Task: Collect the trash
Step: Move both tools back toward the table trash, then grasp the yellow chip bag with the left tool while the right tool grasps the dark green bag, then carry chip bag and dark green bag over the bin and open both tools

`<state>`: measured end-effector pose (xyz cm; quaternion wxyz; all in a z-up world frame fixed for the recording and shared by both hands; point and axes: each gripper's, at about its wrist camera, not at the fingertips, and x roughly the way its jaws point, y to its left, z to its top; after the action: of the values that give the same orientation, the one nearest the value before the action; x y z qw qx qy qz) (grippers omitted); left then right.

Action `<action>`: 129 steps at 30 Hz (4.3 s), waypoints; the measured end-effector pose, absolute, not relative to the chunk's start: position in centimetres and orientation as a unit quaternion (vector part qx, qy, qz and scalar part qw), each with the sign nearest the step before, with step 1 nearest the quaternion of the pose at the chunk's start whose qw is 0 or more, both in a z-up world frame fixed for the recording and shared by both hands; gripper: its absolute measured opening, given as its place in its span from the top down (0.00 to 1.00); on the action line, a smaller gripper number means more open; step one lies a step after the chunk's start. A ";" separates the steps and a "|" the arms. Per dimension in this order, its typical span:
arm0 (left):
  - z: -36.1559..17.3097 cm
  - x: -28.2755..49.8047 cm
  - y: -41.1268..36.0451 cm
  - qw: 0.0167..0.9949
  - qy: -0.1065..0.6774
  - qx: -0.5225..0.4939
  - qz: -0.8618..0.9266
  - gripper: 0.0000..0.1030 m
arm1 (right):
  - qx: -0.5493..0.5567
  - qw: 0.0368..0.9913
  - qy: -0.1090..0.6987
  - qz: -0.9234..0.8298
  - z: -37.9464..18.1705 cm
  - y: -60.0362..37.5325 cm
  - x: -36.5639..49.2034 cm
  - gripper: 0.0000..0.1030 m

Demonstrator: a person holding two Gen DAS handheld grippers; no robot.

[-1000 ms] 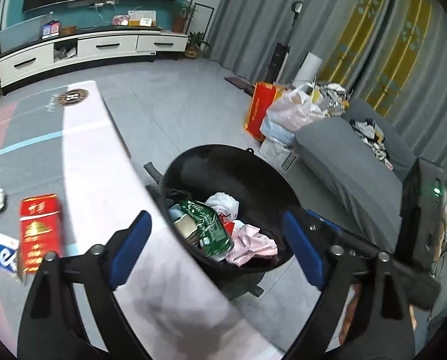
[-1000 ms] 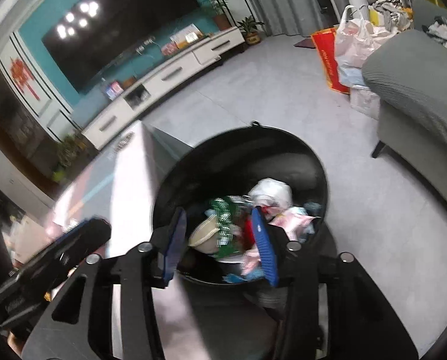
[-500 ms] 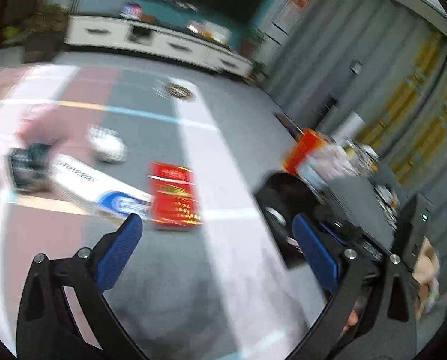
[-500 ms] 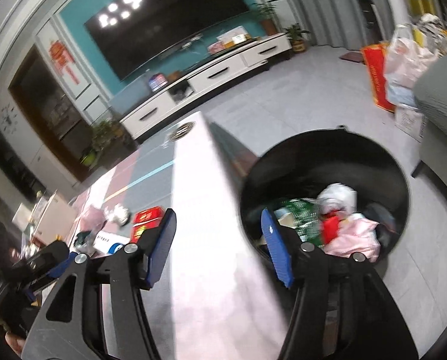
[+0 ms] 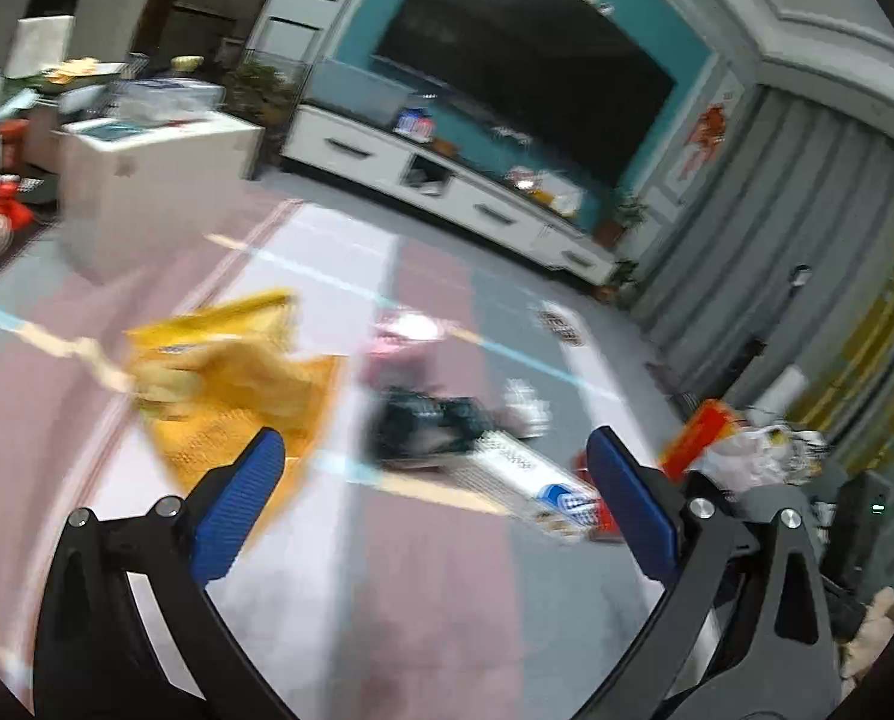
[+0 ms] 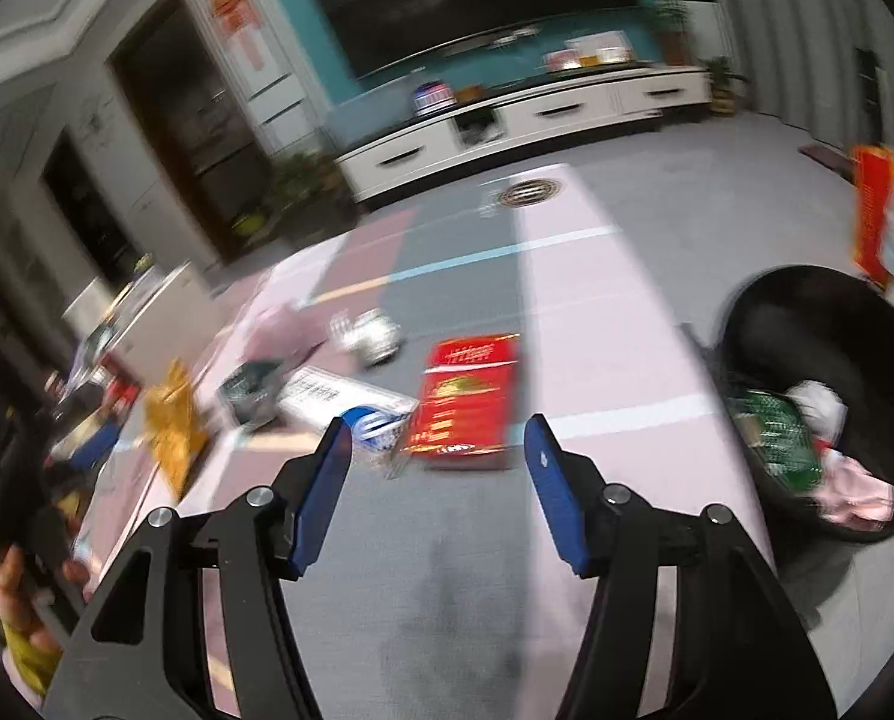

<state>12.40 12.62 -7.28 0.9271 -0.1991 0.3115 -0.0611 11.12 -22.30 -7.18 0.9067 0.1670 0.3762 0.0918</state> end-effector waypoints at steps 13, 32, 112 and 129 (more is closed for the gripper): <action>-10.2 16.6 17.9 0.905 0.350 -0.234 0.063 0.03 | 0.119 0.884 0.405 0.198 -8.7 -10.5 14.8 0.38; -12.7 19.5 18.6 0.885 0.378 -0.259 0.081 0.03 | 0.109 0.884 0.425 0.161 -10.5 -5.5 24.4 0.40; -5.3 12.8 -9.4 0.907 0.351 -0.025 -0.233 0.44 | 0.245 0.928 0.279 -0.040 -4.5 -33.5 7.5 0.80; -4.3 13.8 -24.6 0.881 0.322 0.059 -0.341 0.43 | 0.289 0.910 0.263 -0.139 -4.9 -41.6 4.7 0.80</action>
<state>13.75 -24.60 -4.31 0.8813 0.0588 0.3220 -0.3407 4.72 -41.59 -4.88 0.9099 0.2887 0.2634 -0.1391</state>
